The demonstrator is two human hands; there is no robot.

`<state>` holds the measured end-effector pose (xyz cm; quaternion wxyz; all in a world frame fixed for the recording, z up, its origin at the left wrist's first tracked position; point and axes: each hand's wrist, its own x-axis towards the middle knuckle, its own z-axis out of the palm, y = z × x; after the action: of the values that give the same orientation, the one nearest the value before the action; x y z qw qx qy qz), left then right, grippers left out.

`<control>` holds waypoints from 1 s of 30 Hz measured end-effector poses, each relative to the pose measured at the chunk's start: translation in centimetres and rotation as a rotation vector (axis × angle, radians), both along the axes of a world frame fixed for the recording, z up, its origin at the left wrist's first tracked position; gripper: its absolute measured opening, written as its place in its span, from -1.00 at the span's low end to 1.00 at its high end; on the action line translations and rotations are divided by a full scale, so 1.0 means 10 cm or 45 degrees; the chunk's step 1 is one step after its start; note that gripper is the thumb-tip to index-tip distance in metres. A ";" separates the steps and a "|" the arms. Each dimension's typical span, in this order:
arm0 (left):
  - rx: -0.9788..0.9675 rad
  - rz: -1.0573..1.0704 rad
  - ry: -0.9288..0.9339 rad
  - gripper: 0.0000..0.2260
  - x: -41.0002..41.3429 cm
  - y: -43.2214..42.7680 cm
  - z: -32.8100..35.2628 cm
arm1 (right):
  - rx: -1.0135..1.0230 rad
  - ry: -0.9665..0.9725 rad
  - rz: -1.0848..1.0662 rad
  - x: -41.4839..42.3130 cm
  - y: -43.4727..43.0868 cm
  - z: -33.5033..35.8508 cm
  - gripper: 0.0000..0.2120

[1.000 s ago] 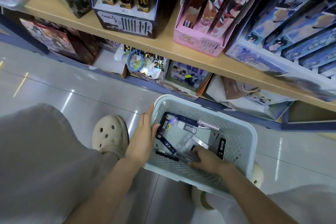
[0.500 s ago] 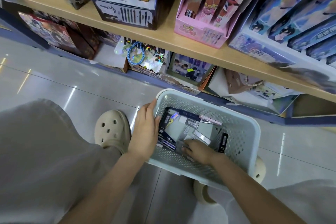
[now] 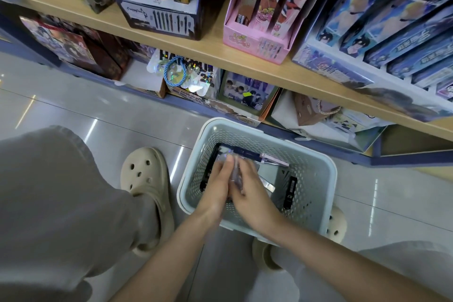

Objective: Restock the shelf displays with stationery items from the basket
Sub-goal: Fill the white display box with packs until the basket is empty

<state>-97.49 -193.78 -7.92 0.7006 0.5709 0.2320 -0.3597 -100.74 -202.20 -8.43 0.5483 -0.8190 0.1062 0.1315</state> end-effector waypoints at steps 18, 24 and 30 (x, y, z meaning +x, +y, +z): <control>0.098 -0.074 -0.133 -0.76 0.12 0.18 -0.28 | -0.530 0.299 0.122 -0.21 -0.71 -1.09 -0.66; 0.072 -0.104 -0.177 -0.75 0.11 0.23 -0.35 | -0.671 0.569 0.379 -0.21 -0.74 -1.29 -0.39; 0.060 -0.103 -0.182 -0.76 0.10 0.27 -0.39 | -0.533 0.652 0.500 -0.21 -0.61 -1.32 -0.55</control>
<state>-96.45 -191.07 -11.85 0.6866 0.6203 0.1665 -0.3406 -102.81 -208.33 -21.59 0.2893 -0.8586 0.1056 0.4098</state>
